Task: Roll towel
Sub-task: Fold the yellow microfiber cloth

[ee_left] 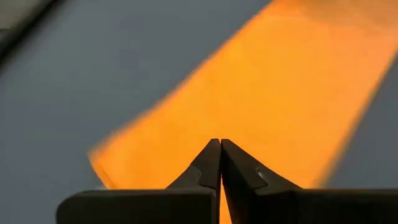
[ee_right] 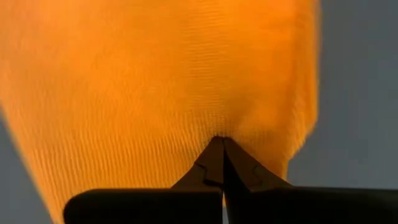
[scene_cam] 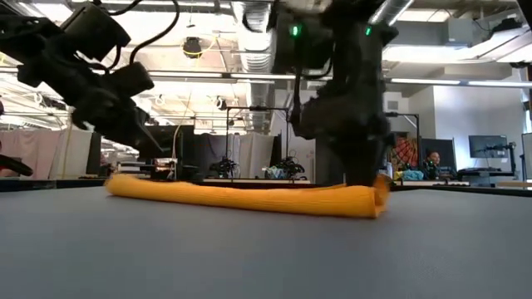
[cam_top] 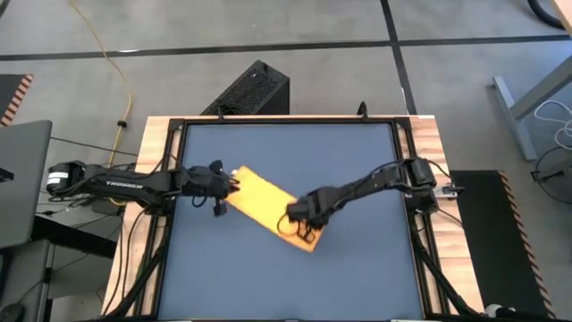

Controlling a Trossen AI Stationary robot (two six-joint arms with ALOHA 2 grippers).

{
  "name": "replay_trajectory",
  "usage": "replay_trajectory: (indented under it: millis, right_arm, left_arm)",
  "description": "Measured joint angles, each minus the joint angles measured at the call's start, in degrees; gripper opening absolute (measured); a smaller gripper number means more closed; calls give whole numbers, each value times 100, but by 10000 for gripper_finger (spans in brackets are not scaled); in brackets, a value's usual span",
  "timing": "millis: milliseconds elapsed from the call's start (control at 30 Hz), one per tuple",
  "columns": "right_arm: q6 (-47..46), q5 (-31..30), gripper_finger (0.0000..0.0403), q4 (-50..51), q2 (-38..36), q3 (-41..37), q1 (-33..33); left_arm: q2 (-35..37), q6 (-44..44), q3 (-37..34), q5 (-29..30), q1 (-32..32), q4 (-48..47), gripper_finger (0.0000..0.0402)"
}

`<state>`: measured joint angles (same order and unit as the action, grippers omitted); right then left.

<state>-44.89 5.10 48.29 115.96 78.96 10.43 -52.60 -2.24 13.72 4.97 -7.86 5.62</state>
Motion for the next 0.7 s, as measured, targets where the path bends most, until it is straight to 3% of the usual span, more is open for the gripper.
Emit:
replay_trajectory:
  millis: [167, 300, 533, 700]
  right_arm:
    - [179, -245, 20, 230, 79, 763, 444]
    - [359, -842, 19, 423, 13, 1232, 532]
    - [488, -1193, 18, 289, 77, 885, 184]
    - [490, -1013, 18, -176, 53, 290, -78]
  left_arm:
    - [-2, 55, 0, -236, 482, -415, 0]
    - [-12, 181, 0, 126, 669, -545, 0]
    - [-754, 263, 0, 554, 651, -655, 0]
    - [-1587, 101, 13, 951, 554, -48, 0]
